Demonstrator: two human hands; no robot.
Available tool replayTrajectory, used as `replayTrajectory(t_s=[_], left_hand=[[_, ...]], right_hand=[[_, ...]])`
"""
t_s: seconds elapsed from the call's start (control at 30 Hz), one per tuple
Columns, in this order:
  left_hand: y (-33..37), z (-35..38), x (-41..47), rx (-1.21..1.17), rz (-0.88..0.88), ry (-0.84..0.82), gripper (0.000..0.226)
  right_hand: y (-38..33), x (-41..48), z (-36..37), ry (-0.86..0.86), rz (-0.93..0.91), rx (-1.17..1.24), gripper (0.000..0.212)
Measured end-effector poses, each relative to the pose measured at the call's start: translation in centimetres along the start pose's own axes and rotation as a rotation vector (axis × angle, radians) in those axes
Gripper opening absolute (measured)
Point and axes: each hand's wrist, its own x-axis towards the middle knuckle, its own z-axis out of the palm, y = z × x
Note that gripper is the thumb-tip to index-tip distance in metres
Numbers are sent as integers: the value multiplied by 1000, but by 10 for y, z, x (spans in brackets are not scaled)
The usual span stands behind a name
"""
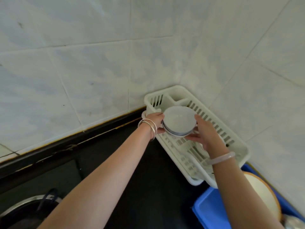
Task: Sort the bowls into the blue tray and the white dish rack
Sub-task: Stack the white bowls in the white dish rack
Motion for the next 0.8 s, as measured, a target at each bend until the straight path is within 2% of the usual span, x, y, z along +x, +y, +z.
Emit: replayTrajectory(t_s=[0.2, 0.33, 0.43, 0.53, 0.7, 0.8], left_hand=[[-7, 36, 35, 202, -114, -64, 35], [-13, 50, 51, 353, -143, -94, 34], [-15, 59, 62, 428, -157, -117, 35], [-15, 64, 72, 514, -198, -183, 38], [-18, 70, 84, 659, -223, -218, 20], [-19, 70, 88, 731, -242, -226, 22]], right_hand=[[35, 22, -25, 46, 88, 122, 47], [54, 33, -31, 62, 157, 199, 34], [66, 39, -34, 84, 196, 233, 32], [77, 40, -35, 71, 219, 276, 35], [89, 41, -34, 33, 254, 316, 43], [94, 42, -32, 28, 269, 327, 44]])
